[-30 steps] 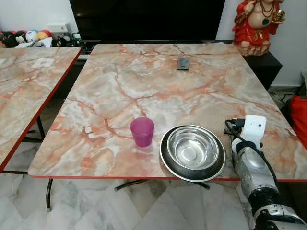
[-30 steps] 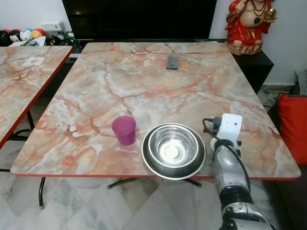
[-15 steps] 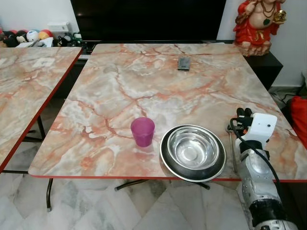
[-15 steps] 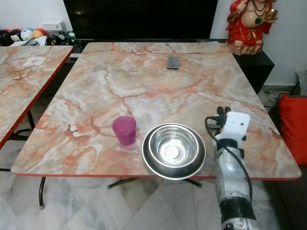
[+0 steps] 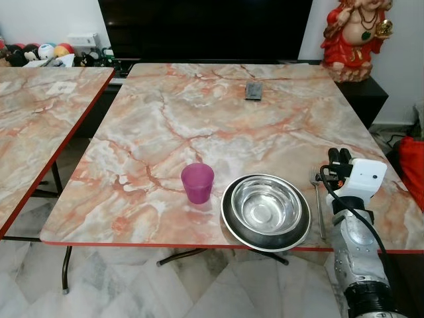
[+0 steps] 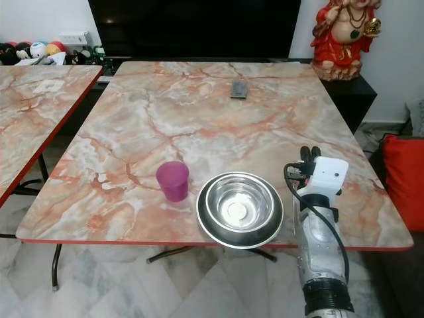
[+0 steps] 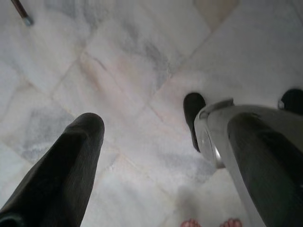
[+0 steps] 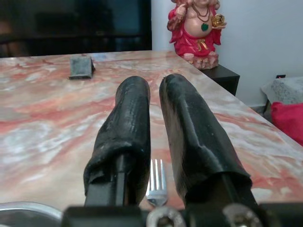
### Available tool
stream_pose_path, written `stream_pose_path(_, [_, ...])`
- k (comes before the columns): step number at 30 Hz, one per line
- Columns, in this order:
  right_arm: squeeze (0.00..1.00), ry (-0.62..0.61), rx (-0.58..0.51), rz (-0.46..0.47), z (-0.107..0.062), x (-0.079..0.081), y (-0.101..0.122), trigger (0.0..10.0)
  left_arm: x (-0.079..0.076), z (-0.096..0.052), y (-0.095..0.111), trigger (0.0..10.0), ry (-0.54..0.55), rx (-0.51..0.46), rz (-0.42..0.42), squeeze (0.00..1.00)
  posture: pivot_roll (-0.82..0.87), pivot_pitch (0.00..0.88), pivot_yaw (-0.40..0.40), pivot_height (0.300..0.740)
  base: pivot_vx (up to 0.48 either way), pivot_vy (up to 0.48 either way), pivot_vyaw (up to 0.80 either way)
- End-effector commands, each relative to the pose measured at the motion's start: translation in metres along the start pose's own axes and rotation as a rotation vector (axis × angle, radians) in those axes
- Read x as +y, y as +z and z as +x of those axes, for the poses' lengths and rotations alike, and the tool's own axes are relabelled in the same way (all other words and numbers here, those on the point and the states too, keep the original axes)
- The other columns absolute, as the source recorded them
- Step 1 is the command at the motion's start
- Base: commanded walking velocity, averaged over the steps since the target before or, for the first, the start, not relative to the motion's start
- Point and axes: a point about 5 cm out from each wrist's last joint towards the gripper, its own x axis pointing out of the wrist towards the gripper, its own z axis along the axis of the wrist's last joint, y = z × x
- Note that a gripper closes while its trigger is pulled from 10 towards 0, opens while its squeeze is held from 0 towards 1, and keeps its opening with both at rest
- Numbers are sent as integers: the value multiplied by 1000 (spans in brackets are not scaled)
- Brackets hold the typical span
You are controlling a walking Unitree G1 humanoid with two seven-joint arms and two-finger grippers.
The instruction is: Setting the table
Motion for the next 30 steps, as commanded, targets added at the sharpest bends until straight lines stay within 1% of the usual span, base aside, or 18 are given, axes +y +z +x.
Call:
stream_pose_path(1, [0, 6, -16, -2, 0, 3, 4, 10000, 4, -2, -5, 10000, 15, 18, -8, 0, -18, 0, 7, 740, 0, 0, 0])
stream_pose_path(4, [0, 7, -16, 2, 0, 4, 4, 10000, 4, -1, -3, 10000, 16, 15, -9, 0, -23, 0, 13, 740, 0, 0, 0])
stream_pose_path(7, [0, 3, -16, 8, 0, 5, 4, 10000, 5, 1, 5, 10000, 20, 2, -8, 0, -31, 0, 26, 740, 0, 0, 0])
stream_pose_path(10, [0, -5, -12, 12, -3, 5, 2, 10000, 6, 2, 8, 10000, 19, -2, -5, 0, -31, 0, 30, 740, 0, 0, 0])
stream_pose_path(18, [0, -8, -5, 20, -8, 9, -2, 10000, 7, 1, 4, 10000, 15, 7, -9, 0, -27, 0, 35, 740, 0, 0, 0])
stream_pose_path(21, [0, 1, -11, 24, -11, 11, 0, 10000, 7, -1, -3, 10000, 15, 23, -18, 0, -9, 0, 33, 740, 0, 0, 0])
stream_pose_path(23, [0, 2, -12, 23, -11, 11, 0, 10000, 6, -1, -4, 10000, 15, 25, -19, 0, -9, 0, 33, 740, 0, 0, 0])
stream_pose_path(26, [0, 3, -15, 22, -12, 10, 0, 10000, 6, -3, -9, 10000, 16, 36, -19, 0, -5, 0, 31, 740, 0, 342, 0])
stream_pose_path(27, [0, 12, -35, 5, -12, 10, 4, 10000, 4, -5, -16, 10000, 15, 53, -19, 0, -4, 0, 28, 740, 0, 480, 0])
stream_pose_path(30, [0, 27, -68, -9, -11, 13, 12, 10000, 0, -8, -25, 10000, 10, 74, -16, 0, -5, 0, 26, 740, 0, 480, 0])
